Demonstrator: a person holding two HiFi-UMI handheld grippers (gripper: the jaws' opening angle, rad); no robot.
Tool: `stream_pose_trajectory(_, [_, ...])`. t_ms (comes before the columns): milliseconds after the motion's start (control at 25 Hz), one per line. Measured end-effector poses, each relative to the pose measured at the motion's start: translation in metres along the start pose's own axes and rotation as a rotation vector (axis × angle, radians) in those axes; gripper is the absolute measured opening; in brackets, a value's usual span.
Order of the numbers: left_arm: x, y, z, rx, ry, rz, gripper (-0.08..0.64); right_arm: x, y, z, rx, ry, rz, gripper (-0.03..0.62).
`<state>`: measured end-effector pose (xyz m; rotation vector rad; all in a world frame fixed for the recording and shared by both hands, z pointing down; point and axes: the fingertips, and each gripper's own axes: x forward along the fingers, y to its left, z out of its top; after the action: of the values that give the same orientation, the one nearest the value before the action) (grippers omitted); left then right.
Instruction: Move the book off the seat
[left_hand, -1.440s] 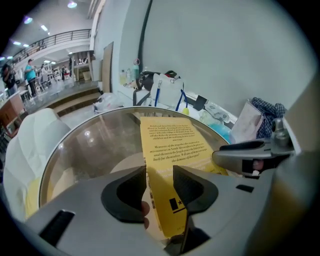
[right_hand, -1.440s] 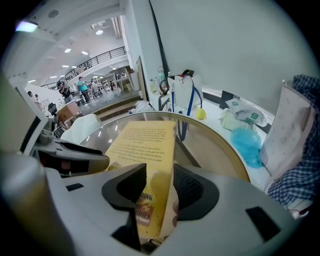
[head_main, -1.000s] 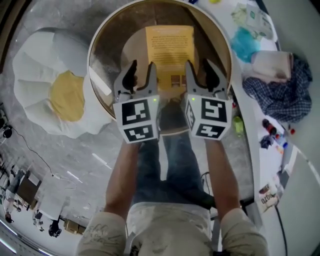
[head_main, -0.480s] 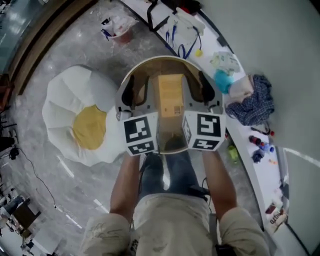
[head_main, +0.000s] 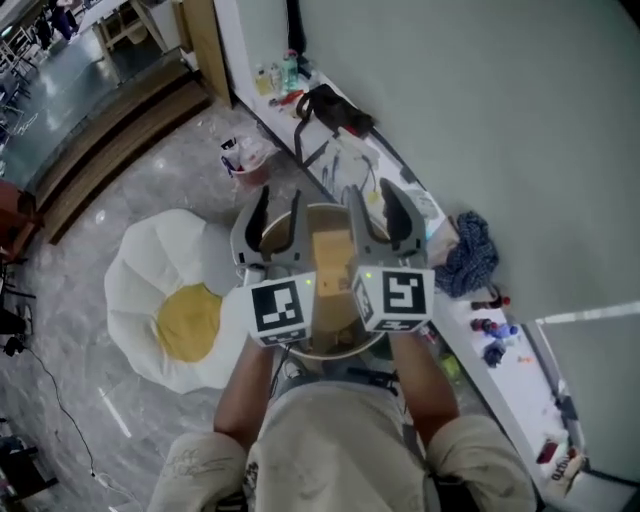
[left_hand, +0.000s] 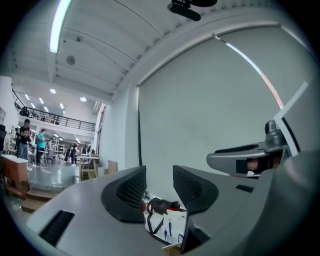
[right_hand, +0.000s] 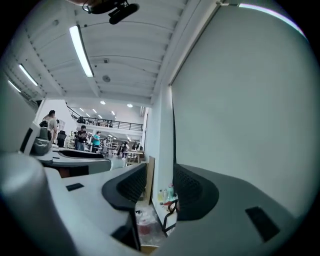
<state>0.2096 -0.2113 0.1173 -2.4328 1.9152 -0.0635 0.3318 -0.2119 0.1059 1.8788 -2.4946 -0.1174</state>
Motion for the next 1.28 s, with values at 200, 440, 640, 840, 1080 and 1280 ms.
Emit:
stream_pose_trajectory(200, [-0.026, 0.011, 0.037, 0.037, -0.068, 0.018, 0.172, -0.025, 0.010, 0.043, -0.008, -0.080, 0.007, 0.172])
stream_pose_trajectory(440, [-0.033, 0.003, 0.052, 0.052, -0.114, -0.003, 0.172, -0.042, 0.010, 0.056, -0.028, -0.107, -0.004, 0.172])
stream_pose_trajectory(640, [-0.038, -0.010, 0.062, 0.073, -0.138, -0.019, 0.168, -0.049, 0.009, 0.062, -0.021, -0.121, 0.001, 0.107])
stream_pose_trajectory(840, [-0.042, -0.015, 0.060, 0.076, -0.139, -0.009, 0.045, -0.051, 0.009, 0.057, -0.018, -0.107, -0.013, 0.006])
stream_pose_trajectory(1080, [-0.047, -0.013, 0.051, 0.056, -0.113, -0.012, 0.002, -0.049, 0.021, 0.044, -0.030, -0.053, -0.012, 0.005])
stream_pose_trajectory(1280, [-0.047, -0.010, 0.045, 0.060, -0.098, -0.002, 0.002, -0.046, 0.025, 0.044, -0.048, -0.054, -0.015, 0.005])
